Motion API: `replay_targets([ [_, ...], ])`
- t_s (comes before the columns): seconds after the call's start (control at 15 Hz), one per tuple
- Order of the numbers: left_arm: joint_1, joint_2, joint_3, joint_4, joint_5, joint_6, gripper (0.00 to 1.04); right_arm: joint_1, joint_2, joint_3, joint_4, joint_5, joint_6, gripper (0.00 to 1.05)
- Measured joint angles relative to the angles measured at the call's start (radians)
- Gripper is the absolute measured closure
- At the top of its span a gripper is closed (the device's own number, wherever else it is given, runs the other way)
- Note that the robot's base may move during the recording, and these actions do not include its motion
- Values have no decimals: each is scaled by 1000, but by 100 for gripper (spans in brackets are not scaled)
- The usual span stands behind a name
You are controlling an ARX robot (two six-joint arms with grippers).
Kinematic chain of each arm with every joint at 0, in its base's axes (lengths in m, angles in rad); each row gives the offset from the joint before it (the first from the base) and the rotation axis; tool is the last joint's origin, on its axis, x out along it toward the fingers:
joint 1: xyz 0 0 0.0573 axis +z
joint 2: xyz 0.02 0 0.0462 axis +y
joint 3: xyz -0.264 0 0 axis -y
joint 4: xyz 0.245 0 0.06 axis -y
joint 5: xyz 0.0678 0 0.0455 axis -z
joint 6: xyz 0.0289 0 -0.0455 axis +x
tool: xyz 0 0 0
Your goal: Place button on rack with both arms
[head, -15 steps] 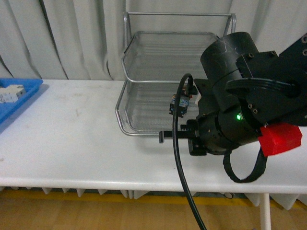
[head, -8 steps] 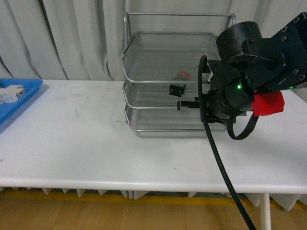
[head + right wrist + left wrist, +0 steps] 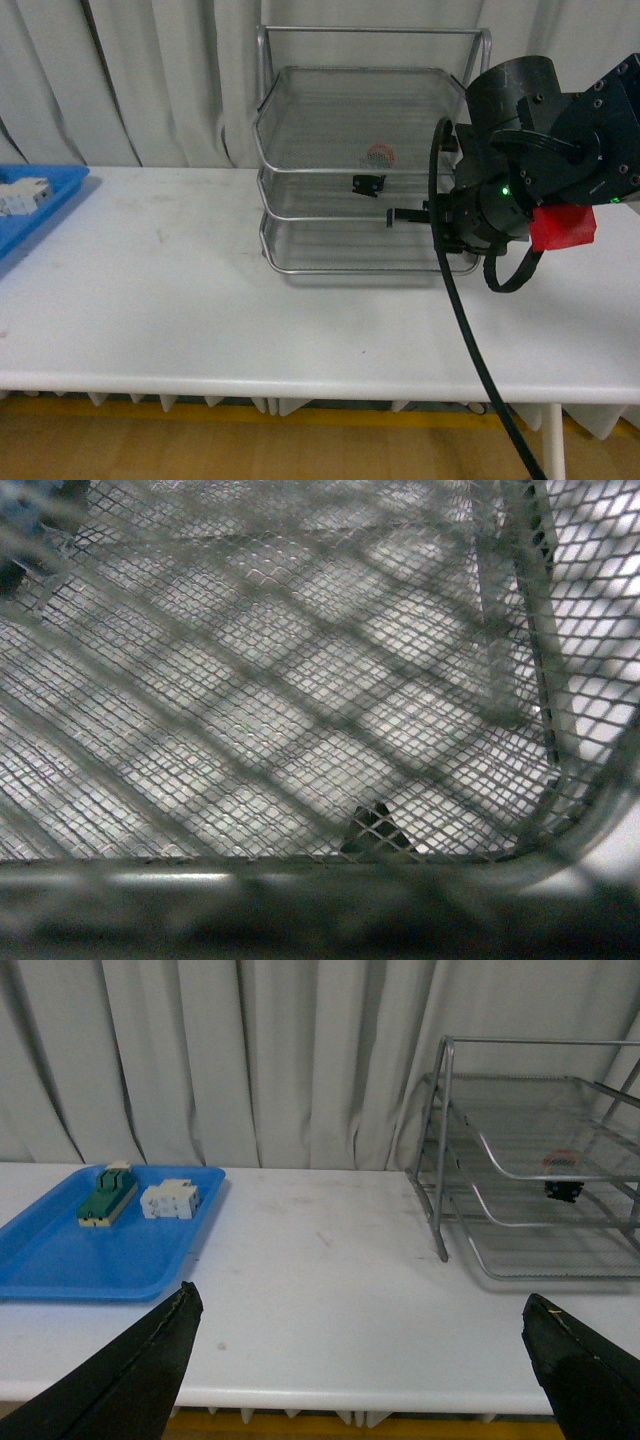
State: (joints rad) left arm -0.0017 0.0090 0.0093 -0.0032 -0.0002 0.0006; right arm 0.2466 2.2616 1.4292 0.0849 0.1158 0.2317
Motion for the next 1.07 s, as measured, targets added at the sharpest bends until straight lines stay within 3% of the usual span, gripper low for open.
replay_targets([
  [0.33, 0, 0, 0, 0, 0, 0, 7, 4, -170, -196, 71, -82, 42, 103],
  [0.6, 0, 0, 0, 0, 0, 0, 7, -24, -458, -565, 252, -220, 60, 103],
  [0.73, 0, 0, 0, 0, 0, 0, 7, -121, -618, -732, 362, -277, 70, 103],
  [1.0, 0, 0, 0, 0, 0, 0, 7, -467, -972, -1017, 422, -407, 1, 103],
  [1.07, 0, 0, 0, 0, 0, 0, 7, -512, -1028, -1102, 660, -379, -72, 103],
])
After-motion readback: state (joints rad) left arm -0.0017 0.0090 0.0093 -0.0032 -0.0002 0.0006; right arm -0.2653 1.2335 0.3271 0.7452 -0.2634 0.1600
